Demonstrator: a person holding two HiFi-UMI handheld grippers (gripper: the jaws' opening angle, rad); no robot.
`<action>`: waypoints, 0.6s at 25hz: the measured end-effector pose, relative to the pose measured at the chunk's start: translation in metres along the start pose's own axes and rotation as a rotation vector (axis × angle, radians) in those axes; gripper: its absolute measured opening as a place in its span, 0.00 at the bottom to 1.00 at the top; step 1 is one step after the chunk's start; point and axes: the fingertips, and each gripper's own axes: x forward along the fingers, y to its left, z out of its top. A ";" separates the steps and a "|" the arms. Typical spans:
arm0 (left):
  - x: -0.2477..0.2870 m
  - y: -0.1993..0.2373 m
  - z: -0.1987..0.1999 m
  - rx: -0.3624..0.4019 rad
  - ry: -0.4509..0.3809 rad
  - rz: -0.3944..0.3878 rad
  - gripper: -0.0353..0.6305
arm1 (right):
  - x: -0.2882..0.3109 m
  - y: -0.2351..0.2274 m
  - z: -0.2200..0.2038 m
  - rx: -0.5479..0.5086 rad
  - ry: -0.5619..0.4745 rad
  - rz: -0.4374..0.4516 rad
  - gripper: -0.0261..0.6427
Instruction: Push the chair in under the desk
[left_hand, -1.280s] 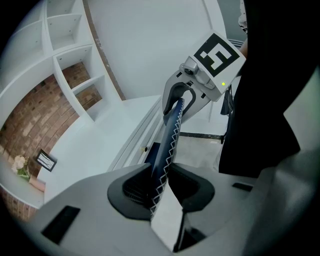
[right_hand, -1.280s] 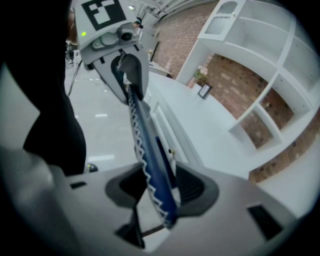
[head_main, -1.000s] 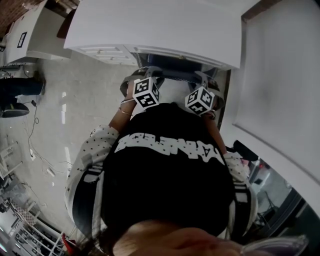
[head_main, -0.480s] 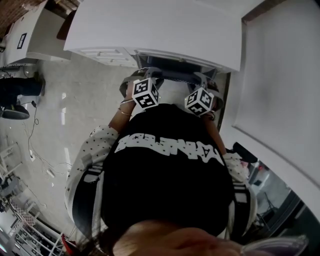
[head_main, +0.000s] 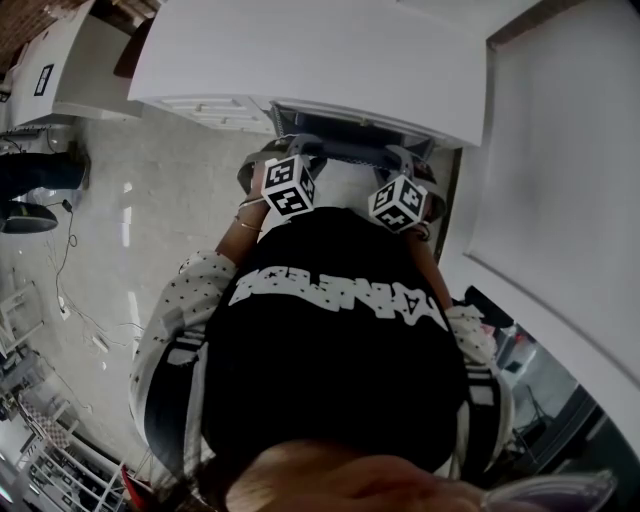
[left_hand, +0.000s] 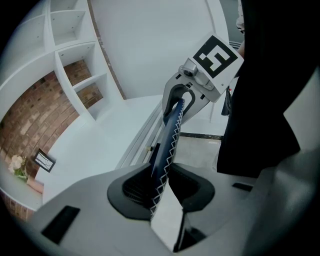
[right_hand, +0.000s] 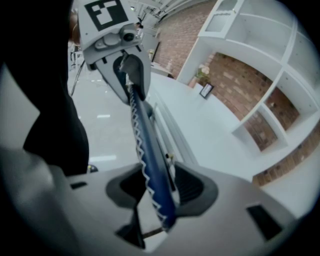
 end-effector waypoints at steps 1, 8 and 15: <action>0.000 0.000 0.000 -0.001 0.000 0.000 0.25 | 0.000 0.000 0.000 0.001 -0.001 0.003 0.30; 0.000 0.000 0.000 -0.004 0.004 0.005 0.25 | 0.000 0.001 0.000 0.001 -0.008 0.014 0.30; 0.000 -0.001 -0.002 -0.031 0.013 0.002 0.27 | 0.000 0.005 0.000 -0.014 -0.009 0.024 0.30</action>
